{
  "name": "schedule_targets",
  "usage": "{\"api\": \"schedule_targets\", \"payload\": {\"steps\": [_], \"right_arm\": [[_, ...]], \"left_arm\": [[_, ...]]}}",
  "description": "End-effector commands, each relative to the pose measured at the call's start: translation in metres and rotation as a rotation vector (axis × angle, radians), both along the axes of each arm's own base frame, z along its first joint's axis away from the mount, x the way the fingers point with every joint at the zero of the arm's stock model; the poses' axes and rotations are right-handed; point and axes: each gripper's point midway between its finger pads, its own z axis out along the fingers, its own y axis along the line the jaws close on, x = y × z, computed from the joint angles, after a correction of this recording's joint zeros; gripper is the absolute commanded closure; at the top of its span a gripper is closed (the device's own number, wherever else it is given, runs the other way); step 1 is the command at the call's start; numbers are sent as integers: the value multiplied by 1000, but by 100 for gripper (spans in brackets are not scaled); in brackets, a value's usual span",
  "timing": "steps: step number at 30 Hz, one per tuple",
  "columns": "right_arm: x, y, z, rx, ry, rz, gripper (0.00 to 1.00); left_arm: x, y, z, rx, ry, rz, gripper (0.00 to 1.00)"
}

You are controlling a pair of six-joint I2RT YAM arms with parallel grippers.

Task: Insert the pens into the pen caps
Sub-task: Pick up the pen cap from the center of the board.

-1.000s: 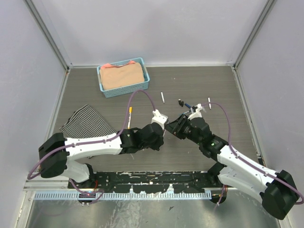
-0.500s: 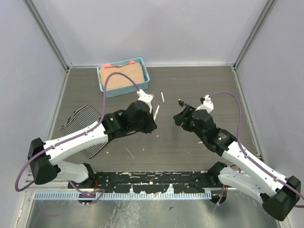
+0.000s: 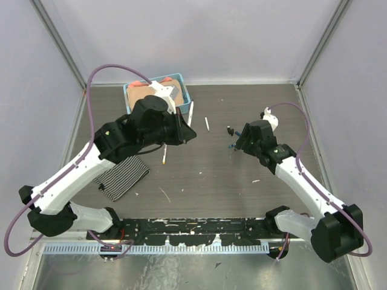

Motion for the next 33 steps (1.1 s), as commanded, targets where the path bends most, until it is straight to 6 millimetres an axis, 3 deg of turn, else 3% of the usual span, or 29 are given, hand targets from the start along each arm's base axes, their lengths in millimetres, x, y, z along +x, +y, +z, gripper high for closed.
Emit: {"api": "schedule_targets", "payload": {"steps": [1,10,24,28,33], "right_arm": [[28,-2,24,-10,-54,64,37],[68,-10,11,-30,-16,81,36],[122,-26,-18,-58,41,88,37],[132,-28,-30,-68,72,125,37],[140,-22,-51,-95,144,210,40]], "left_arm": [[1,19,32,-80,-5,41,100],[-1,33,60,-158,-66,44,100],[6,45,70,-198,-117,72,100],[7,45,53,-164,-104,67,100],[6,44,11,-58,-42,48,100]]}}
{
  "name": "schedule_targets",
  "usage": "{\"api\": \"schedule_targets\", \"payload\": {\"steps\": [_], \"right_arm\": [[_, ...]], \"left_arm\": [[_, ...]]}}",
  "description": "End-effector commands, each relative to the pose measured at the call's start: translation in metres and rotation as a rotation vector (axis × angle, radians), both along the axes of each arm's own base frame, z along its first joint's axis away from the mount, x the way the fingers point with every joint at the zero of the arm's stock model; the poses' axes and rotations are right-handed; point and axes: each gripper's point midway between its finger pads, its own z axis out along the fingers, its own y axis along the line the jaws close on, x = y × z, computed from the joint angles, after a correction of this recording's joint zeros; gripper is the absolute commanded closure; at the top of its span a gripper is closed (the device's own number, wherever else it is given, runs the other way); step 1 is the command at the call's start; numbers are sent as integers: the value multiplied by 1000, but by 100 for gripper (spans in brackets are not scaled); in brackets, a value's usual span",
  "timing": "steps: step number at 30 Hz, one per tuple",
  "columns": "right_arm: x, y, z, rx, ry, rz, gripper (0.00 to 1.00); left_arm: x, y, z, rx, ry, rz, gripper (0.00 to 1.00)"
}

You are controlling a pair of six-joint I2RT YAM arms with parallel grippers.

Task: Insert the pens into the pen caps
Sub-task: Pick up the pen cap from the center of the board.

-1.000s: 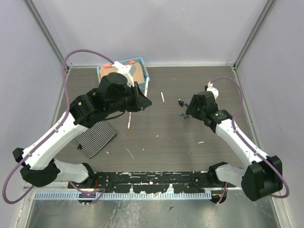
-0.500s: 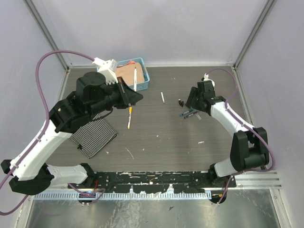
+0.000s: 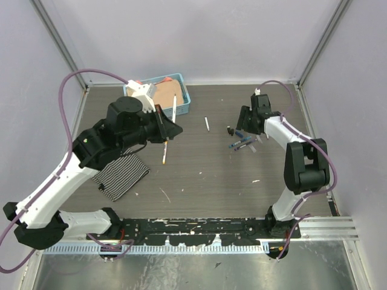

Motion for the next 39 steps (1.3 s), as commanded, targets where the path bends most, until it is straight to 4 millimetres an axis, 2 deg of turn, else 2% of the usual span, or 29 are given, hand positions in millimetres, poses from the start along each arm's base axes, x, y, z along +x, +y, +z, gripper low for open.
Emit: {"api": "schedule_targets", "payload": {"steps": [1,5,8,19,26,39], "right_arm": [[20,8,7,-10,-15,107,40],[22,8,-2,-32,19,138,41],[26,7,-6,-52,35,158,42],[35,9,-23,-78,90,208,48],[36,9,-36,-87,128,221,50],[34,8,-46,-138,162,227,55]], "left_arm": [[-1,0,-29,74,29,-28,100],[-1,1,-52,123,54,-35,100],[2,4,-62,158,55,-22,100],[7,7,-78,227,49,-25,100],[9,3,-86,241,67,-32,100],[12,-1,-96,253,87,-46,100]]}}
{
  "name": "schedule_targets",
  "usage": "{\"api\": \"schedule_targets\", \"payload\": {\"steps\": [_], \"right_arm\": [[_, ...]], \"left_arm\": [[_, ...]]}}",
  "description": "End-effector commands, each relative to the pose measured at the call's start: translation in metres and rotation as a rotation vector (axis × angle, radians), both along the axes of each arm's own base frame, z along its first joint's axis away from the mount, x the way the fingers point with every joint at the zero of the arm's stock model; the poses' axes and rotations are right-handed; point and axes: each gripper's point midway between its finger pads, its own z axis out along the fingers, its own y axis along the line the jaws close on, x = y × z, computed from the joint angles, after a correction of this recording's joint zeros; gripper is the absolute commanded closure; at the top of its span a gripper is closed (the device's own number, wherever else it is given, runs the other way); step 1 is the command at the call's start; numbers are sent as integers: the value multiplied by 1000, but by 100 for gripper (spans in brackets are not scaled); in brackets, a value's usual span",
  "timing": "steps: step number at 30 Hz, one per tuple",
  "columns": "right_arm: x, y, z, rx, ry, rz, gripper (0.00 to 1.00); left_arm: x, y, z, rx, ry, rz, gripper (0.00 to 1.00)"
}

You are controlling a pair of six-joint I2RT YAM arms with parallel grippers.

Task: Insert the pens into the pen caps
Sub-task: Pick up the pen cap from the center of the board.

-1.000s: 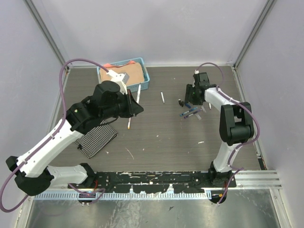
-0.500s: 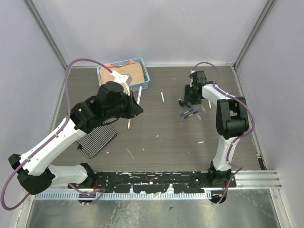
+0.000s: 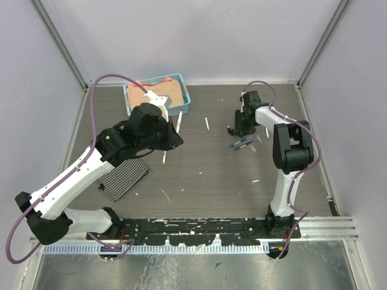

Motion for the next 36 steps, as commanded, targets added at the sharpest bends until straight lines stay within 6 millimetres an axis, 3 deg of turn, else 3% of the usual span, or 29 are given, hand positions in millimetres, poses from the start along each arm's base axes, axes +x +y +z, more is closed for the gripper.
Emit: {"api": "schedule_targets", "payload": {"steps": [1,16,27,32,36], "right_arm": [[13,2,15,-37,-49,17,55],[12,0,6,-142,-24,15,63],[9,-1,4,-146,-16,2,78],[16,-4,15,-151,-67,-32,81],[22,-6,39,-141,-141,-58,82]], "left_arm": [[2,-2,-6,5,5,-14,100],[3,-5,-12,6,33,-33,100],[5,3,-14,10,31,-16,100],[5,3,-16,13,36,-19,100],[7,4,-18,30,34,-19,100]]}}
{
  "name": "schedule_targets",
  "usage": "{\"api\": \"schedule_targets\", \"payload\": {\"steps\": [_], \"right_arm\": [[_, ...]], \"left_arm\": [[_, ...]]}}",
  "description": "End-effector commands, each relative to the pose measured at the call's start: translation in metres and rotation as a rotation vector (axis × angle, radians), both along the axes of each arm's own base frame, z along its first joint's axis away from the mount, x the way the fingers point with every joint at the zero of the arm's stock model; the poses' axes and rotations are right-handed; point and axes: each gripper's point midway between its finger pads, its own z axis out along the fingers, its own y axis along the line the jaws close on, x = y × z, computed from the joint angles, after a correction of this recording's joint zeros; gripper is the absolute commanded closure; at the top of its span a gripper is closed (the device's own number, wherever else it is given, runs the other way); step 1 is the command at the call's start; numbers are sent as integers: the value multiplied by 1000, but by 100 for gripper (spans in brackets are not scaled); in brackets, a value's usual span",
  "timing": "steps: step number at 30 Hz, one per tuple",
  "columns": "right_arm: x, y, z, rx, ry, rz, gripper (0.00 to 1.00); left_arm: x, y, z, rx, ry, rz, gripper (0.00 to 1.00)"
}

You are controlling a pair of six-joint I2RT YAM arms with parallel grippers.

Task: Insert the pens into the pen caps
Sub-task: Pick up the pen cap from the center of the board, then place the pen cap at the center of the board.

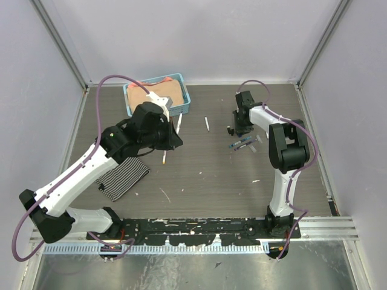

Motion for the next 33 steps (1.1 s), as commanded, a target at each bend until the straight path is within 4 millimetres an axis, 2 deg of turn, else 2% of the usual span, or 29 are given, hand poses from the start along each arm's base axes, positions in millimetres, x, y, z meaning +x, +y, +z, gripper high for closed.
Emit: {"api": "schedule_targets", "payload": {"steps": [1,7,12,13,16,19,21,26,30,33], "right_arm": [[21,-2,49,5,-161,-43,82],[17,1,83,47,-235,-52,82],[-4,22,94,85,-250,-21,82],[-12,27,92,88,-242,-6,82],[-36,46,88,85,-219,38,81],[-68,72,79,77,-192,99,81],[-90,86,72,79,-173,134,81],[-147,121,55,77,-119,243,81],[-188,146,38,76,-76,335,81],[-210,157,27,69,-46,390,81]], "left_arm": [[2,4,-1,16,-16,-15,100],[5,14,-7,84,-33,-11,100],[10,27,-13,153,-52,9,100],[12,28,-23,187,-28,4,100],[13,36,-24,227,-38,7,100],[14,48,-25,273,-50,29,100],[11,57,-15,270,-86,44,100],[9,73,-14,314,-106,68,100],[9,86,-12,351,-127,98,100],[6,96,-7,369,-146,118,100]]}}
